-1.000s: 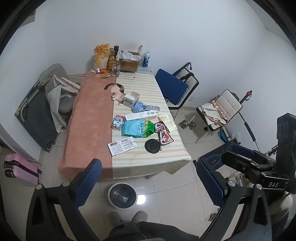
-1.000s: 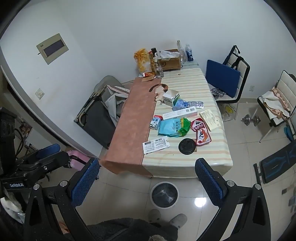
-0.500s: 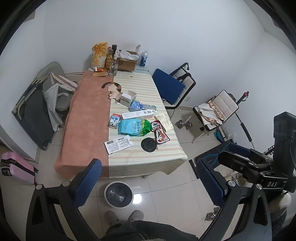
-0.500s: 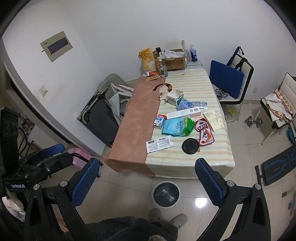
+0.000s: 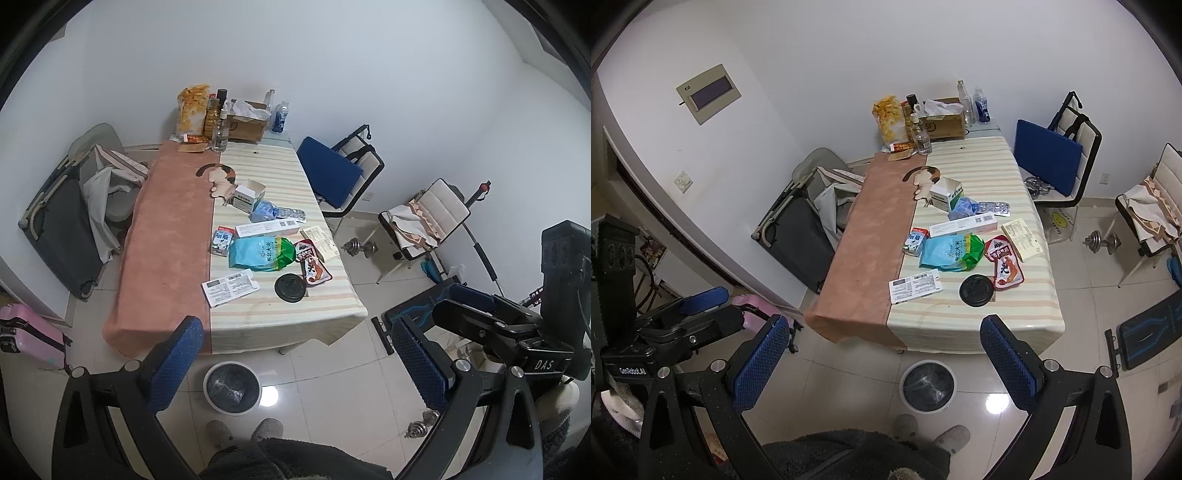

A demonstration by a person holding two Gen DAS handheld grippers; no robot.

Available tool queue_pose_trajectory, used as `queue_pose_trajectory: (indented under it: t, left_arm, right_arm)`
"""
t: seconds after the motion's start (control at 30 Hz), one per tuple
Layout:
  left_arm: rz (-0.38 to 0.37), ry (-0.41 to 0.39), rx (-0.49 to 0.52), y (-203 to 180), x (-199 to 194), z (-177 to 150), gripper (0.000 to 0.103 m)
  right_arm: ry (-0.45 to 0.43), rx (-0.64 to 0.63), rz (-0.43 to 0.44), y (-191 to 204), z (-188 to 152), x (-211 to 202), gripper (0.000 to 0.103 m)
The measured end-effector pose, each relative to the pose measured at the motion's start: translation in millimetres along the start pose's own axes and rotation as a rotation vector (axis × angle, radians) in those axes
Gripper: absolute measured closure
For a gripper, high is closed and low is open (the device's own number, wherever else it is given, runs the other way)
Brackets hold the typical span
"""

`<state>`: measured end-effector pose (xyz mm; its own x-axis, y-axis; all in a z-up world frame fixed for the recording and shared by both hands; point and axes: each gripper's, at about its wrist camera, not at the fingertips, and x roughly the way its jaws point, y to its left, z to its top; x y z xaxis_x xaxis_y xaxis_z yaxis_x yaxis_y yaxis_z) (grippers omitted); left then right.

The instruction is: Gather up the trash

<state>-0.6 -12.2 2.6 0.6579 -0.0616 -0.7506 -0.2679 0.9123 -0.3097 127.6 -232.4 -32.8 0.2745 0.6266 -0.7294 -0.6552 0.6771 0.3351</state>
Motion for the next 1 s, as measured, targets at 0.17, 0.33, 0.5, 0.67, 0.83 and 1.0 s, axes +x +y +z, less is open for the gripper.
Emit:
queue_pose_trajectory:
  t: [0.17,0.33,0.5,0.67,0.83,1.0]
  left_arm:
    - [-0.005,0.0,0.001,0.5,-0.1,0.0,0.0]
    - [-0.008,0.0,0.001,-1.3,0.3,-0.3,0.0]
    - [-0.015,-0.001,0.001,-3.3,0.4,0.6,0.0]
    - [-0.016,0.001,0.001,-3.5,0.5,1.6,0.0]
    - [-0.016,0.001,0.001,-4.1,0.7,1.3,0.0]
    - [-0.019,0.002,0.002,-5.7,0.8,1.9,0.0]
  right_arm:
    - [0.002,0.0,0.0,0.1,0.5,-0.3,0.0]
    - [0.002,0.001,0.001,-0.5,0.6,-0.7,0.0]
    - [0.002,0.0,0.002,-0.4,0.4,-0.5,0.0]
    - [0.002,-0.001,0.001,-0.2,0.6,-0.6,0.0]
    - [0.002,0.0,0.004,-0.2,0.4,-0.6,0.0]
    - [0.002,0.001,0.002,-0.1,0.4,0.0,0.0]
